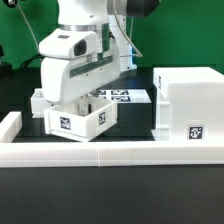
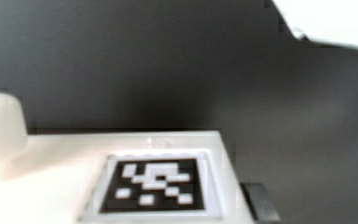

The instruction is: Assemble drawer

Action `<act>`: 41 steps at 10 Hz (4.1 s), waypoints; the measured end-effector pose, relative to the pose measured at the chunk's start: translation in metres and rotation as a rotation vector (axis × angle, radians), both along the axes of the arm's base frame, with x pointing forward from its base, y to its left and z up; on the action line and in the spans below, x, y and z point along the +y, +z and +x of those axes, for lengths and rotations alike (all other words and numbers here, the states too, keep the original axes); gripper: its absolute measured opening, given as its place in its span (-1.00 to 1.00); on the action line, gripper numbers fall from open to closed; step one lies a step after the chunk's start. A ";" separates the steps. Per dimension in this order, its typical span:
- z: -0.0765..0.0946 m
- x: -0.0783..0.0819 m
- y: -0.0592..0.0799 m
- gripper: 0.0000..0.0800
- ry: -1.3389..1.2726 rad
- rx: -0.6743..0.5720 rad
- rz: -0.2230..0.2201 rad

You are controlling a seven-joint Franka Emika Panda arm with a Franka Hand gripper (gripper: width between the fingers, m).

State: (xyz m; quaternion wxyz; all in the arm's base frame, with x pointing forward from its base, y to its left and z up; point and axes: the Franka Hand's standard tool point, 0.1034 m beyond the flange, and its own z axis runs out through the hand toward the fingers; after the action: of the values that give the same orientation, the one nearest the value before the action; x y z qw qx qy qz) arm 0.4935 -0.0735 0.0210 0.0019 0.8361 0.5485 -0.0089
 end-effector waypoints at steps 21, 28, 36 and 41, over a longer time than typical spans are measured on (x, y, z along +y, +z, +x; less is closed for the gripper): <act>0.034 0.037 -0.005 -0.89 0.382 0.026 -0.001; 0.036 0.047 -0.004 -0.89 0.347 0.019 0.004; 0.040 0.058 -0.006 -0.89 0.348 -0.014 0.008; 0.039 0.065 -0.007 -0.89 0.330 -0.013 0.012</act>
Offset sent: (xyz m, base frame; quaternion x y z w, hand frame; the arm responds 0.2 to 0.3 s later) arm 0.0000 0.0000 0.0000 0.0000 0.0000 -0.1938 0.9810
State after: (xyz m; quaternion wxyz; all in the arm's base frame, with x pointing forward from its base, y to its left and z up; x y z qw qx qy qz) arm 0.5328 -0.0086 0.0137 0.0018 0.7347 0.6784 -0.0001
